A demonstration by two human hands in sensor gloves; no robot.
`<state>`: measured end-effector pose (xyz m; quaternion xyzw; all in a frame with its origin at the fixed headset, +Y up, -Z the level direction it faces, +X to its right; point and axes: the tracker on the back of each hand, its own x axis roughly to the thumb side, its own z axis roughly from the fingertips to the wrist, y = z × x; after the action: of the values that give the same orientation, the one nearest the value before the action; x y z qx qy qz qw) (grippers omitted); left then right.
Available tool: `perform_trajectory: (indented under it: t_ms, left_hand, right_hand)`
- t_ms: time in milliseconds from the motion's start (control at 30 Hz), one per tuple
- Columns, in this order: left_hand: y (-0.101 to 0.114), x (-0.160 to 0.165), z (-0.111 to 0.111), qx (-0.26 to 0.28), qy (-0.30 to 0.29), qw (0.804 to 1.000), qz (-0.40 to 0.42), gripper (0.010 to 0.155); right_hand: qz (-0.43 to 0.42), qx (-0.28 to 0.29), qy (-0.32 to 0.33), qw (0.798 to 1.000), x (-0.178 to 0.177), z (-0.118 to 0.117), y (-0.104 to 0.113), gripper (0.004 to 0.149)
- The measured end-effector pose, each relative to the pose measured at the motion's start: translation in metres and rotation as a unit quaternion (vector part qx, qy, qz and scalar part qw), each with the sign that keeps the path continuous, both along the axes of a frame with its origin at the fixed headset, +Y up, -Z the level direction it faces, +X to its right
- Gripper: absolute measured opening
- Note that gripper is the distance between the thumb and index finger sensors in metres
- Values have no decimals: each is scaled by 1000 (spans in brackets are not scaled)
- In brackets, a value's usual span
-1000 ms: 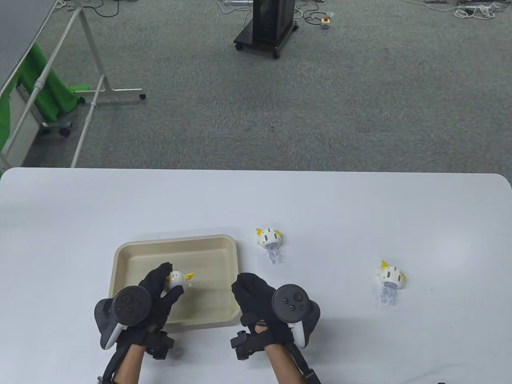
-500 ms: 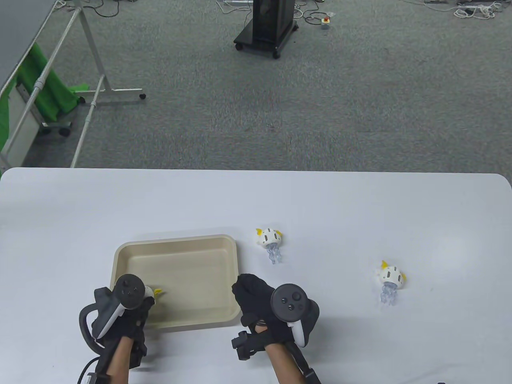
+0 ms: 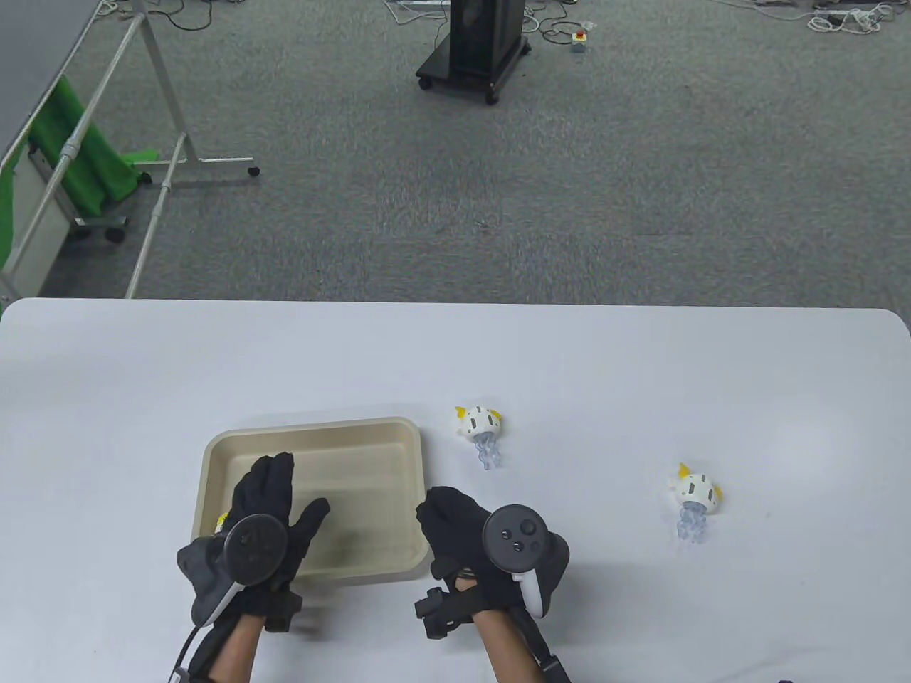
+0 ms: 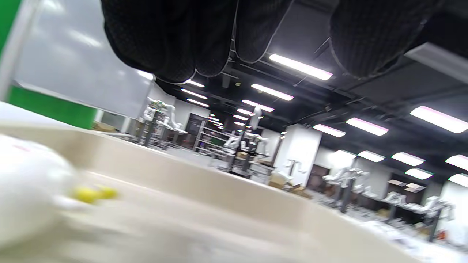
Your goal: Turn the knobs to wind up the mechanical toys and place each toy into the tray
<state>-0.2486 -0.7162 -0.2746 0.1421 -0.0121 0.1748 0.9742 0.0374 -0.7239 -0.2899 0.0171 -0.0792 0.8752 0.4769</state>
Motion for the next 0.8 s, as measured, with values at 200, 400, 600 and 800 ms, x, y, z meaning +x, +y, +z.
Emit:
perform_trajectory:
  t_ms: [200,400,600,800]
  left_hand:
    - [-6,13,2,-9,-27,1000,-2,83]
    - [-8,17,1,-16,-36,999,9,82]
    - [-10,20,1,-26,-41,999,10,82]
    - [-9,18,1,-10,-41,999,-5,81]
  right_hand:
    - [58,49,-67,995,15,-2,29,55]
    - [190,68,-156,967,42,-20,69,60]
    - [337,-32,-196,920,50,-56,64,68]
    - [379,-132,-169,900,28,-90,15,72]
